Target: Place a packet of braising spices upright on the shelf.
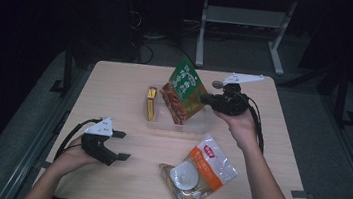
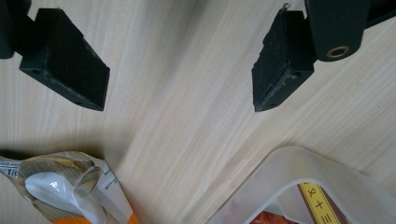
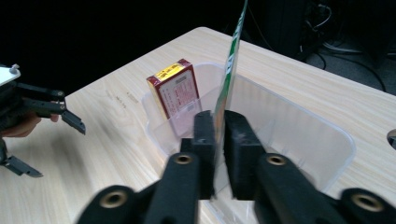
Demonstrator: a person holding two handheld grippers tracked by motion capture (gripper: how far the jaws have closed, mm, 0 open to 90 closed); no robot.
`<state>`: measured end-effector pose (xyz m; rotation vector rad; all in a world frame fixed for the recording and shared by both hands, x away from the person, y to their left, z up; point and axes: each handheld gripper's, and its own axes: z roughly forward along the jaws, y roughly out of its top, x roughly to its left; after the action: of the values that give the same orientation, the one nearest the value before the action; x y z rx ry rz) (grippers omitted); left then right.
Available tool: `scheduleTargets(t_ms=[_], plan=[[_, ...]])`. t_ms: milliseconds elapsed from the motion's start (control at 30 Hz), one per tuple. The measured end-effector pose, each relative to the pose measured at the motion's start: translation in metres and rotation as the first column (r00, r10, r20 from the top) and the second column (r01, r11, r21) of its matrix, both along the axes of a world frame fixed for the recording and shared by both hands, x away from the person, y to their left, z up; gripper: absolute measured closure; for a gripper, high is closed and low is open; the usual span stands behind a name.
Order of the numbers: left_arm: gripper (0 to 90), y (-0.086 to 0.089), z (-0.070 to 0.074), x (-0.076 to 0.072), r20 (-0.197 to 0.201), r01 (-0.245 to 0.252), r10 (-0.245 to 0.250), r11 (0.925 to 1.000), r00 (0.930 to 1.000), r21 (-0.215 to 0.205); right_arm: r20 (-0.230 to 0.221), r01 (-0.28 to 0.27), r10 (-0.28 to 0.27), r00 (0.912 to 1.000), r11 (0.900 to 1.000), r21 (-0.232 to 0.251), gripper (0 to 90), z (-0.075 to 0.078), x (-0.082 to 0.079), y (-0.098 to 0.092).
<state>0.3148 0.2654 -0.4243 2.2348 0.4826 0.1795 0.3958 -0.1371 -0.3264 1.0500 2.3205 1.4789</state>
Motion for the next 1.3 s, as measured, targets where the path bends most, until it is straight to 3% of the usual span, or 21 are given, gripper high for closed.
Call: scheduleTargets(t_ms=[200, 700, 933, 1300], plan=[[18.5, 0.001, 0.000, 0.001, -0.002, -0.003, 0.003, 1.0000, 1.0000, -0.002, 0.010, 0.007, -0.007, 0.9999, 1.000, 0.004, 89.8, 0.002, 0.001, 0.002], [18.6, 0.000, 0.000, 0.000, -0.003, 0.004, -0.004, 1.0000, 1.0000, -0.001, 0.021, -0.011, 0.012, 0.9997, 0.999, -0.046, 89.9, 0.023, 0.015, 0.030], [18.6, -0.001, -0.001, 0.000, -0.002, 0.014, -0.014, 0.9999, 0.9999, 0.001, 0.022, -0.020, 0.021, 0.9995, 0.998, -0.054, 89.8, 0.023, 0.021, 0.042], [18.5, -0.004, -0.002, 0.001, 0.002, 0.026, -0.026, 0.9996, 0.9997, 0.013, 0.016, -0.021, 0.021, 0.9996, 0.999, -0.041, 86.0, 0.022, 0.026, 0.042]])
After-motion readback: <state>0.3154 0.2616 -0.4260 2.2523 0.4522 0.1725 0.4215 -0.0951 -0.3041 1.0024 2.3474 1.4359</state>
